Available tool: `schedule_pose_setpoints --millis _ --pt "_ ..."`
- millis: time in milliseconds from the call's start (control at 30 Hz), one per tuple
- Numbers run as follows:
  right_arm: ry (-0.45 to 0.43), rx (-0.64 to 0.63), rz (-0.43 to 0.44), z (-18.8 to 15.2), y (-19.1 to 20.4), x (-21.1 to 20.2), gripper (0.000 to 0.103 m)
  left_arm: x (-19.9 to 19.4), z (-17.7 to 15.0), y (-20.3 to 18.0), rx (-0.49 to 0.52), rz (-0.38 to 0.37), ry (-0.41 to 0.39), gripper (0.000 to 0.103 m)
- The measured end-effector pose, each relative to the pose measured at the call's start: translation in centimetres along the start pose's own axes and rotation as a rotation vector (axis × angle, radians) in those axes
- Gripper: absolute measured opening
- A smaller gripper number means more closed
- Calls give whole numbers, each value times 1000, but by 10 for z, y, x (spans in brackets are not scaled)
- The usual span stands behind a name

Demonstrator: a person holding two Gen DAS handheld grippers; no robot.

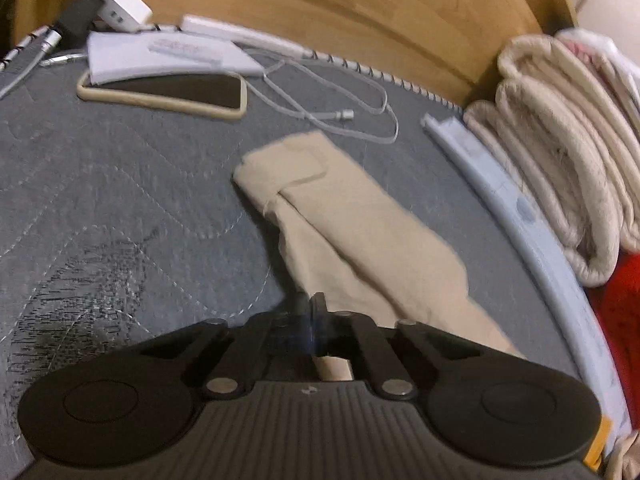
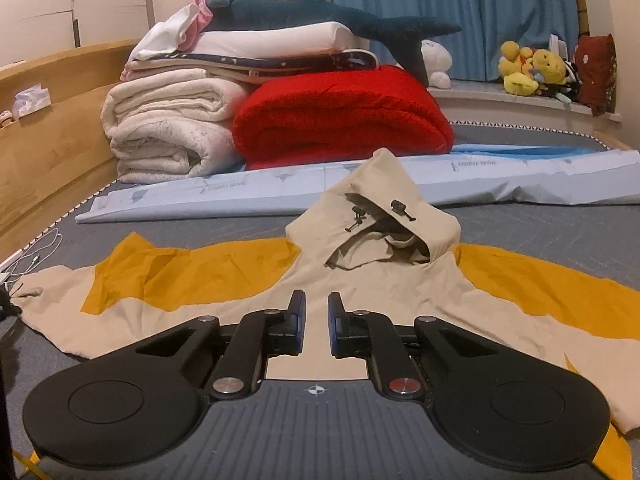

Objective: Fold large clothes

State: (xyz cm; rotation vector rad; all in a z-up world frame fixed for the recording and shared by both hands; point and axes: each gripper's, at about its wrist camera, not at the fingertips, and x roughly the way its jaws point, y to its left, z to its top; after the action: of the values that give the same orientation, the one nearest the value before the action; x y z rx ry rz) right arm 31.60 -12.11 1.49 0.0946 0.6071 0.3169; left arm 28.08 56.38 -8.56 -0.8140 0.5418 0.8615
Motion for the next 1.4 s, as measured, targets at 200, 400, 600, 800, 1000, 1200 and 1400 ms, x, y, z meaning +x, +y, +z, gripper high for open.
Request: schedule_pose_setpoints --millis 200,400,600,800,1000,1200,1400 --pt "4 43 -22 3 -11 -6 7 -85 1 -72 125 -111 -188 0" --pt "5 98 -40 3 -27 -21 0 -214 -91 -196 500 -452 -317 0" --pt "47 152 -85 -1 -45 -32 19 -307 -265 -281 902 -846 -89 3" --pt "17 227 -136 7 -75 -42 54 -336 -346 -284 1183 -827 227 41" --pt "0 251 -125 13 -91 -41 17 -298 -282 -267 896 -638 227 39" --pt "39 201 -77 11 -77 -23 10 -219 -282 -278 728 -624 458 37" --pt "81 85 -20 11 -50 0 15 -158 -294 -287 633 -508 560 37"
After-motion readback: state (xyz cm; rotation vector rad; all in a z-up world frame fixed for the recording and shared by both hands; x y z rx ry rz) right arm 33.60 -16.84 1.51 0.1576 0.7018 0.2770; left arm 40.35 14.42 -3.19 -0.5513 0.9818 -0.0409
